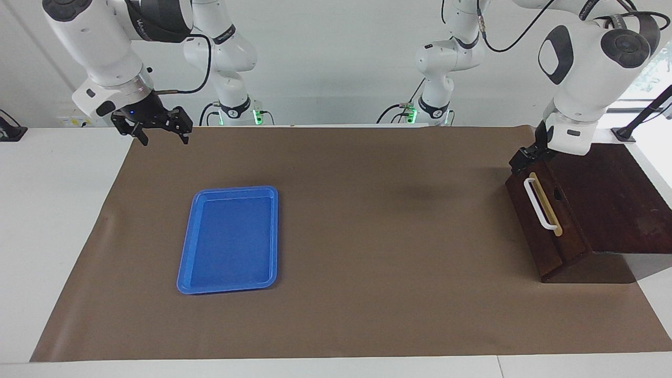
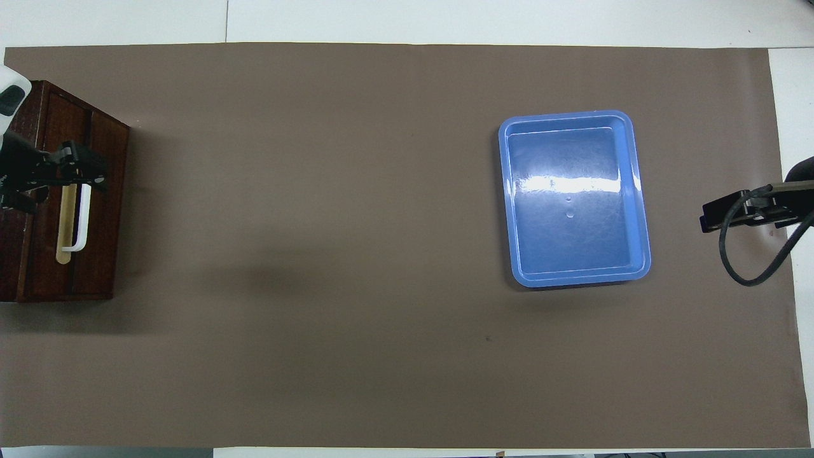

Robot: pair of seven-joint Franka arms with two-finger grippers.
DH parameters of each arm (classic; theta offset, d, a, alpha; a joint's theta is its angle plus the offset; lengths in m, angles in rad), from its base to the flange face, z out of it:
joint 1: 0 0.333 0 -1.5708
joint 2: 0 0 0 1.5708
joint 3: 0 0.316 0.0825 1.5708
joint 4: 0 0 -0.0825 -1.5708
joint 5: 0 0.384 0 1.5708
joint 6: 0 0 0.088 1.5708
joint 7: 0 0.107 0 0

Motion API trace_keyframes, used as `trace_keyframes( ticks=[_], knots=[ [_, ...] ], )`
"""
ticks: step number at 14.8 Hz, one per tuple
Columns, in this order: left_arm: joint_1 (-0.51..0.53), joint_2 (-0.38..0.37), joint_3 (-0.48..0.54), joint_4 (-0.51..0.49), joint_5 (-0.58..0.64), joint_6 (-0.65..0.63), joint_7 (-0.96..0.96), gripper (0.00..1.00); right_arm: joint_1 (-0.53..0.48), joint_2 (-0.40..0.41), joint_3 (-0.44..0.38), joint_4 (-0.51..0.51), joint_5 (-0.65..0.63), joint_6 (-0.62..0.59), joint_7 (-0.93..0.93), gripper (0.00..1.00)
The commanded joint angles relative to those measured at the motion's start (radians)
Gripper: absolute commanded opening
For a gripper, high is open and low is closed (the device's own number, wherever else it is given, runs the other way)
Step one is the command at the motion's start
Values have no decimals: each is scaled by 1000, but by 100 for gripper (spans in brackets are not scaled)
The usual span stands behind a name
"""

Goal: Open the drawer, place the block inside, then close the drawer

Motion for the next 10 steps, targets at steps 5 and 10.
trace_keyframes(
  ticks=[5,10],
  knots=[
    [-50,-51,14,34,-38,-90,178,100,-12,-17,4,-6,-2,7,4,100],
    [-69,-75,14,-12,-71,-69,176,100,-15,-18,4,-6,-2,7,4,100]
  ],
)
